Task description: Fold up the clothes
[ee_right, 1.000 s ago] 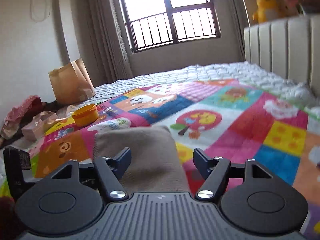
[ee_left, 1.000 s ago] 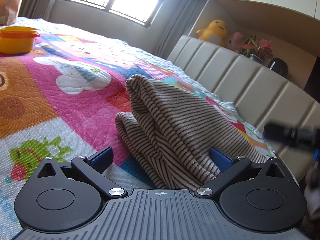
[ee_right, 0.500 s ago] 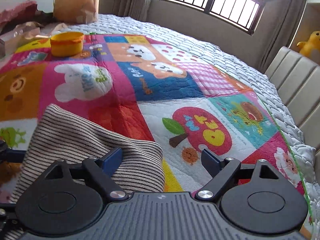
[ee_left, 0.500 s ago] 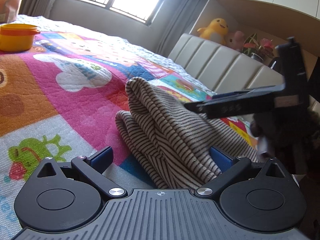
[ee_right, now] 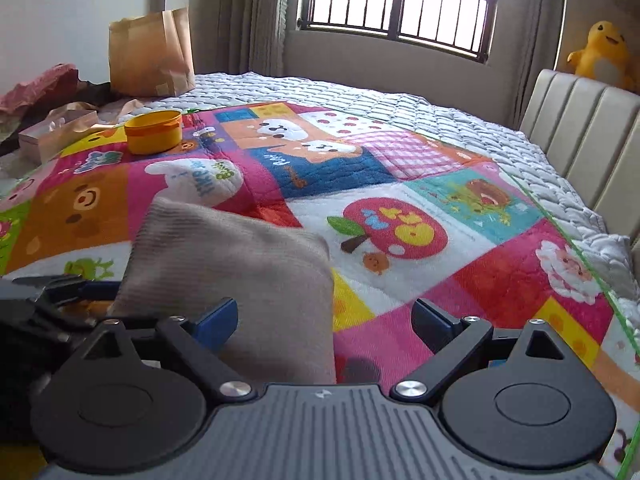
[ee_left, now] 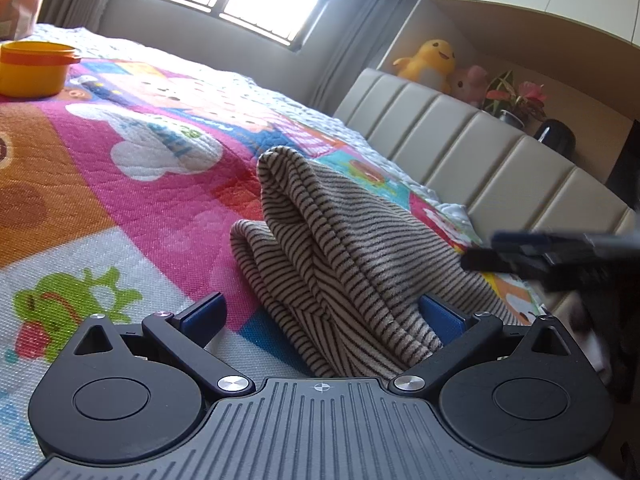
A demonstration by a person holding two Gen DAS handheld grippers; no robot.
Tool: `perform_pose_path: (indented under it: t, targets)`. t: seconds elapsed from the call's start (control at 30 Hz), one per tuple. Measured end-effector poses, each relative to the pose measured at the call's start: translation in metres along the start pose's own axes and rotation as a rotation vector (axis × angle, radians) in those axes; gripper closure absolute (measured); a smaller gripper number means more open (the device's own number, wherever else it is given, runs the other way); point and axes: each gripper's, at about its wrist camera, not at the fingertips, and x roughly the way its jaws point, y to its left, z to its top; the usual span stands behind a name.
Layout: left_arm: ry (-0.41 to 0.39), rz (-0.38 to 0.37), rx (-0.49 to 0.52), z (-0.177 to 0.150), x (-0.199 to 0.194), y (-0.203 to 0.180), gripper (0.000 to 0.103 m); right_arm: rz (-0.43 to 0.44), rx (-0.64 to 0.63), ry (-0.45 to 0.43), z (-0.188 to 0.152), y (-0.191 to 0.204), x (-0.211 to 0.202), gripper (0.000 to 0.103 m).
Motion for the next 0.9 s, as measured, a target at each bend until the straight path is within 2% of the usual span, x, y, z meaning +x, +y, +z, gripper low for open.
perform_pose_path:
  t: [0.1,0.23,0.33,0.6,0.63,0.67,0.7,0.73,0.8,0.87,0.9]
  targets:
    - [-0.002,0.001,-0.001,0.001,-0.001,0.001,0.000,0.010,0.035,-0.012,-0.026,0.000,-0.014,0.009]
    - [-0.015,0.008,-0.008,0.006,-0.007,0.000,0.000,0.017,0.123,-0.001,-0.054,-0.002,-0.011,0.009]
    - [-0.025,0.013,-0.014,0.009,-0.012,0.000,0.000,-0.001,0.168,-0.015,-0.062,-0.006,-0.005,0.001]
    - [-0.099,-0.172,-0.013,0.068,-0.044,-0.023,0.000,0.007,0.156,-0.073,-0.067,-0.007,-0.006,0.001]
    - [-0.084,-0.192,0.001,0.074,-0.040,-0.028,0.000,-0.002,0.140,-0.089,-0.065,-0.005,-0.010,0.001]
    - [-0.058,-0.211,0.021,0.080,-0.033,-0.033,0.000,-0.004,0.121,-0.116,-0.061,-0.002,-0.018,0.003]
    - [-0.033,-0.198,0.026,0.083,-0.025,-0.033,0.000,0.001,0.104,-0.148,-0.055,0.002,-0.026,0.010]
    - [-0.007,-0.171,0.026,0.084,-0.016,-0.031,0.000,0.006,0.088,-0.180,-0.050,0.005,-0.035,0.012]
    - [0.043,-0.118,0.026,0.087,0.002,-0.027,0.003,0.053,0.066,-0.241,-0.039,0.012,-0.052,0.028]
    - [0.094,-0.064,0.026,0.089,0.020,-0.022,0.016,0.117,0.047,-0.286,-0.030,0.021,-0.066,0.036]
    - [0.119,-0.037,0.025,0.090,0.029,-0.020,0.027,0.148,0.039,-0.300,-0.027,0.026,-0.070,0.036]
